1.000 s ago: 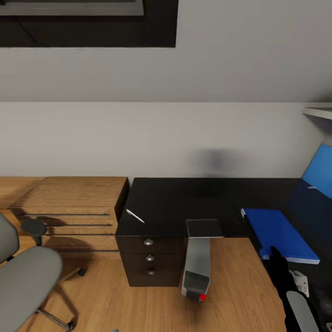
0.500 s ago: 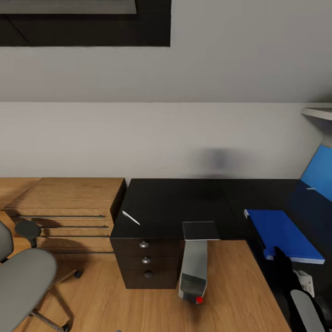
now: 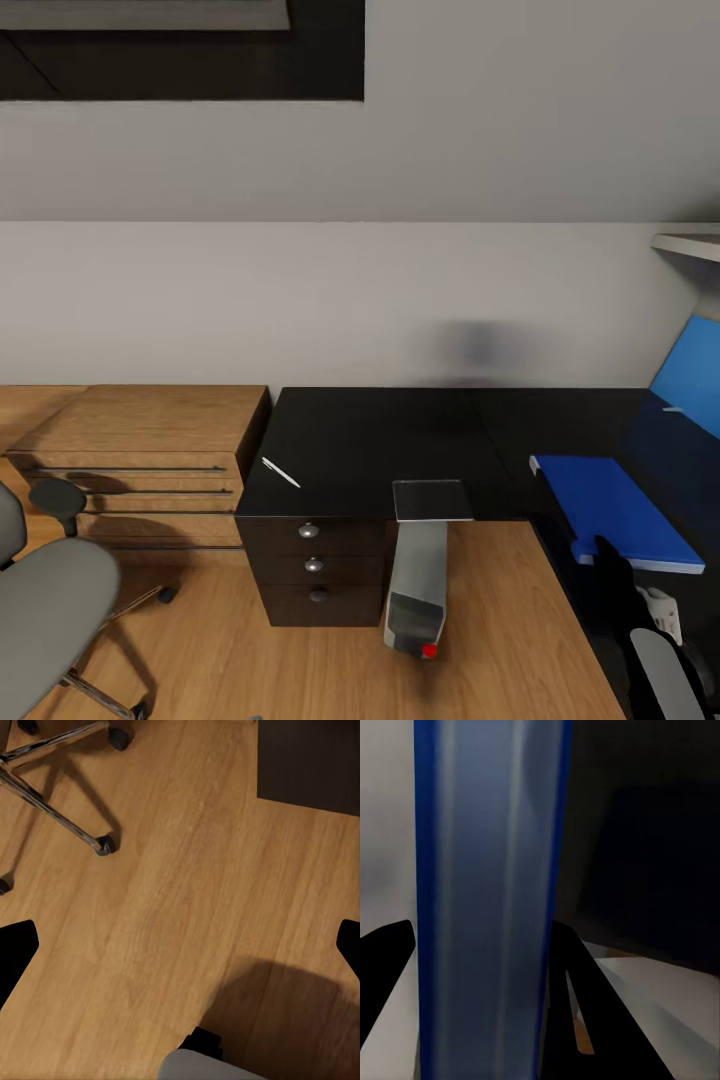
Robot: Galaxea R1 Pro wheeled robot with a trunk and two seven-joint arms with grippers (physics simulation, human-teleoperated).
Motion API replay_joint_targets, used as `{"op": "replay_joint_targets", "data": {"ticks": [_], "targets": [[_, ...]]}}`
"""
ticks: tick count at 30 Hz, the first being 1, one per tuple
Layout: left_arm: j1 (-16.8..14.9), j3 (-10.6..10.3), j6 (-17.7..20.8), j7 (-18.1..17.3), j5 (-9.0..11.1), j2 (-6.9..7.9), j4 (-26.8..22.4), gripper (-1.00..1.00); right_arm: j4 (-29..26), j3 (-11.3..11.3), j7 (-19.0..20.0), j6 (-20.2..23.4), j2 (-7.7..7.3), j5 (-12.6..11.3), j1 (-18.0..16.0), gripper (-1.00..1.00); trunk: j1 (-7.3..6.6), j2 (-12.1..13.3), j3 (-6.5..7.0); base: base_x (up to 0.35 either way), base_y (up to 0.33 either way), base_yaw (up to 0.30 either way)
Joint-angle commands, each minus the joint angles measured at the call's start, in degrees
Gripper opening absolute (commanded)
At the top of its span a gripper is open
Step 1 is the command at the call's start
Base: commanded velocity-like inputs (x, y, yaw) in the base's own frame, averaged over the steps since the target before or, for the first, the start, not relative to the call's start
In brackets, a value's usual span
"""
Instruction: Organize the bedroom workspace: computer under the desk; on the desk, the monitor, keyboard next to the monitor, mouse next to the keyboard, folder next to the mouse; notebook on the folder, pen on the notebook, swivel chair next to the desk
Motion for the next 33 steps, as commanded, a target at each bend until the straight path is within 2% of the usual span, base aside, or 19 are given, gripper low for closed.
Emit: {"op": "replay_joint_targets", "data": {"ticks": [1, 13, 14, 19, 33], "targets": [[-0.06, -0.39, -0.36, 0.34, 0.6, 0.04, 0.0, 1.0, -0.11, -0.02, -0.3, 0.08, -0.01, -0.44, -0.03, -1.0, 0.01, -0.05, -0.07, 0.0, 0.0, 0.0], [-0.06, -0.39, -0.36, 0.34, 0.64, 0.06, 0.03, 1.0, -0.2, 0.06, -0.63, 0.15, 0.04, -0.02, -0.03, -1.0, 0.01, -0.05, -0.07, 0.0, 0.0, 0.0], [-0.06, -0.39, -0.36, 0.34, 0.63, 0.07, 0.02, 1.0, -0.19, 0.06, -0.83, 0.18, 0.04, 0.21, -0.03, 1.0, 0.01, -0.05, -0.07, 0.0, 0.0, 0.0], [-0.06, -0.39, -0.36, 0.34, 0.63, 0.04, 0.03, 1.0, -0.24, 0.07, -1.56, 0.25, 0.04, 1.29, -0.03, 1.0, 0.01, -0.05, -0.07, 0.0, 0.0, 0.0], [-0.06, -0.39, -0.36, 0.34, 0.65, 0.0, 0.03, 1.0, -0.3, 0.07, -1.61, 0.26, 0.02, 1.38, -0.03, 1.0, 0.01, -0.05, -0.07, 0.0, 0.0, 0.0]]}}
